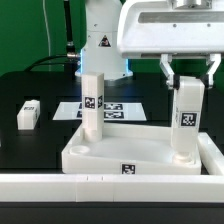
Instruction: Assemble desk
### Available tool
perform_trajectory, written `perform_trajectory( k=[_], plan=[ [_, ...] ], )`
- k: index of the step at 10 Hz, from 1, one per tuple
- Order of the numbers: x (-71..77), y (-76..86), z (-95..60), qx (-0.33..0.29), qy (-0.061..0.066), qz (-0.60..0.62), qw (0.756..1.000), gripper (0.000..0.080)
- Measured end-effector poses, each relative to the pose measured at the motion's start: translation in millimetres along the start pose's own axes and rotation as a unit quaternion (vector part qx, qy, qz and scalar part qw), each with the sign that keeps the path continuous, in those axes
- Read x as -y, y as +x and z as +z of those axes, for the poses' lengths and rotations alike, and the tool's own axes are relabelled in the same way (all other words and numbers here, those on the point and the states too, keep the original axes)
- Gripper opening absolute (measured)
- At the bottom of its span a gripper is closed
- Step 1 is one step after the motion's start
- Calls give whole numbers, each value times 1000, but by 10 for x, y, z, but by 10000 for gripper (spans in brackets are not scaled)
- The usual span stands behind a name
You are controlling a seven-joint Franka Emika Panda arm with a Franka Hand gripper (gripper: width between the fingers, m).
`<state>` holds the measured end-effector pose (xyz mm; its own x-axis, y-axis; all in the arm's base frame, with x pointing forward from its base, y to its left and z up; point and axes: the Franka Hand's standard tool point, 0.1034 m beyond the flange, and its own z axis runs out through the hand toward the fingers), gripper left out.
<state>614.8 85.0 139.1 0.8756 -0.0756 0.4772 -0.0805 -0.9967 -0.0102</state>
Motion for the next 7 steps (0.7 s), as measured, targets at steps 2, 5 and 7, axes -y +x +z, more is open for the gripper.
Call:
perform_trajectory(
  k=[2, 5, 7],
  plan=[
    [-5, -3, 4, 0, 0, -3, 1000, 290],
    [28, -61, 50, 2, -1, -7, 1000, 290],
    [38, -67, 59, 1, -1, -9, 1000, 290]
  ],
)
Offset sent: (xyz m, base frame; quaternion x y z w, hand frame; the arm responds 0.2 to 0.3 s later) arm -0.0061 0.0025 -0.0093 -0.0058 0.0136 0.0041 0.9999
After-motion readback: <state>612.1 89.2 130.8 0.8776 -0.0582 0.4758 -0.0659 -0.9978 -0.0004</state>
